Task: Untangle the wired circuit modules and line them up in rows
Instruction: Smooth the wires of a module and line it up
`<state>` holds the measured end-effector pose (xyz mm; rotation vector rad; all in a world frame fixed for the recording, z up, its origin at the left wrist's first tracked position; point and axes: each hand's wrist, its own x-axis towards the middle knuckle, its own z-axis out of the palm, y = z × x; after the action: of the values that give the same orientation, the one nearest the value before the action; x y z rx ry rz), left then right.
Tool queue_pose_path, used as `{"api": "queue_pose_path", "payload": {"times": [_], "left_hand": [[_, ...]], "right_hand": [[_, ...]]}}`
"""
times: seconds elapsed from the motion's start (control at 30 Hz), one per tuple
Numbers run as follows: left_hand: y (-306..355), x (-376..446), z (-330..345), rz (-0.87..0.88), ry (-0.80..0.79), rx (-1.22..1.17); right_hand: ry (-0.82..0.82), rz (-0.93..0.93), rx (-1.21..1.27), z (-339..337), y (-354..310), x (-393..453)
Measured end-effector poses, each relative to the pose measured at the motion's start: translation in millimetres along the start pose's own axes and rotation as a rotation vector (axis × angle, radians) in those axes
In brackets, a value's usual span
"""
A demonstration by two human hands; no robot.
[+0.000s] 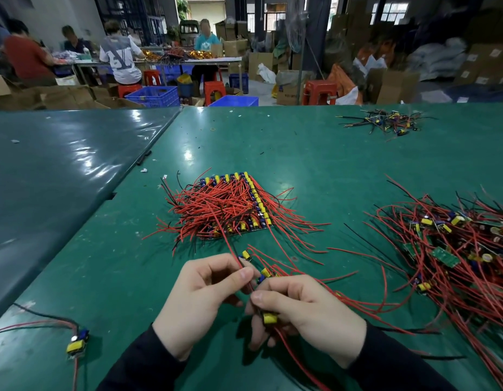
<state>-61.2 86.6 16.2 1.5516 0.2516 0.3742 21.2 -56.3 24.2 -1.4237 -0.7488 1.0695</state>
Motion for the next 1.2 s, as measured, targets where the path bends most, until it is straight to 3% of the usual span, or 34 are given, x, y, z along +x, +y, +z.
{"api": "queue_pose_path", "payload": {"times": [0.23,0.43,0.6,0.8,0.97,1.2], "left_hand": [[-7,1,3,0.264,0.120,0.387],[-1,-1,3,0.035,0.053,0.048],[1,-1,0,-0.086,-0.007,0.027],[1,2,0,-0.084,0.134,-0.021],[-1,1,4,-0.011,0.186,0.116],[4,3,-7,-0.161,0.169,-0.222]], "right_hand": [[0.037,-0.006,-0.064,6,3,3],[0.060,0.031,0.007,6,1,2],[0.044,0.001,-0.091,8,3,0],[0.063,-0.039,-0.145,8,6,0],[0.063,-0.058,-0.127,9,7,0],[0.044,-0.049,-0.067,11,8,2]]}}
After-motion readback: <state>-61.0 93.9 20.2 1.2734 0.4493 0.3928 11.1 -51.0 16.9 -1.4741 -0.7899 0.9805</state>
